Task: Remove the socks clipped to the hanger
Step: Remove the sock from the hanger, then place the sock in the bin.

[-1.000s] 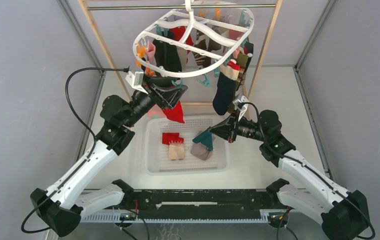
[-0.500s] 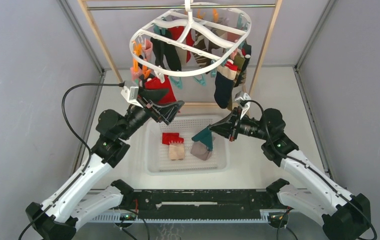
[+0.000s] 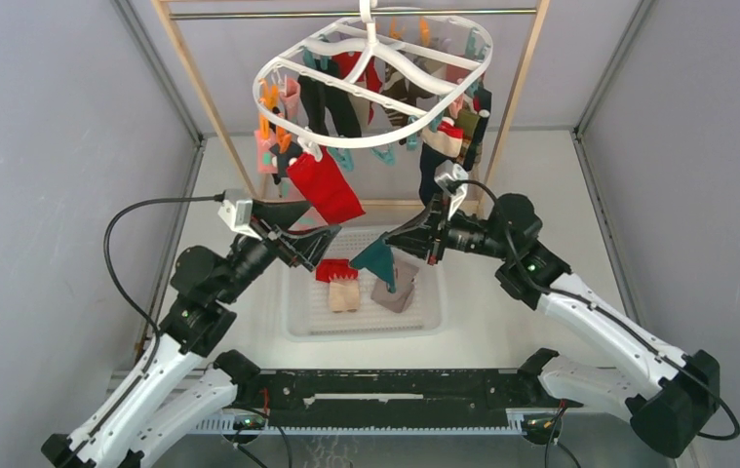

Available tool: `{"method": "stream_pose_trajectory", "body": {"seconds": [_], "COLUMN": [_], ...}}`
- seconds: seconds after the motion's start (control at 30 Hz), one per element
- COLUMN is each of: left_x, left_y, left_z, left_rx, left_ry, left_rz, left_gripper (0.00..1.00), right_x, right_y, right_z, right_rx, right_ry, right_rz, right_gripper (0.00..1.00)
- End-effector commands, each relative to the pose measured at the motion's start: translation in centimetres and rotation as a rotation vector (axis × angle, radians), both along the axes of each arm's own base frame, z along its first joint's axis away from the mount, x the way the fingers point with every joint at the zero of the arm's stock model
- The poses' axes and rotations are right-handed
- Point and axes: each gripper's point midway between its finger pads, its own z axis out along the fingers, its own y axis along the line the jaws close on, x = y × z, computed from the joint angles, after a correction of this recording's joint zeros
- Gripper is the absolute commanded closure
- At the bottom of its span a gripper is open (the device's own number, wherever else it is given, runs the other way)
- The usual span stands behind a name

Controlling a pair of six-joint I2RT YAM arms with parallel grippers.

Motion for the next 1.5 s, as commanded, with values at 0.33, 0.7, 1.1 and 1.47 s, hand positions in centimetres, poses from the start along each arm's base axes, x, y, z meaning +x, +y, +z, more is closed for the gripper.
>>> {"method": "stream_pose_trajectory", "body": {"seconds": [0.33, 0.7, 1.1, 1.47], "left_x": [-2.7, -3.1, -2.6, -2.4], "left_y": [2.7, 3.0, 3.7, 3.9], "left_z": [-2.0, -2.5, -4.0, -4.8], "left_rx": [-0.027, -0.063, -0.039, -0.044], "left_ry": [0.048, 0.077, 0.155, 0.186], "left_rz": [0.040, 0.040, 0.093, 0.113], "left_gripper": [0.00, 0.00, 0.00, 0.00], "right_x": [4.9, 5.6, 1.8, 0.6], "right_y": [4.0, 5.8, 5.5, 4.2], "right_z": [-2.3, -12.9, -20.4, -25.4], "right_rx": [-0.054, -0.282, -0.423, -0.521], "right_ry": [0.032, 0.189, 0.299, 0.378], "right_rz": [-0.064, -0.083, -0.057, -0.090], "right_gripper": [1.00, 1.00, 1.00, 0.76]}}
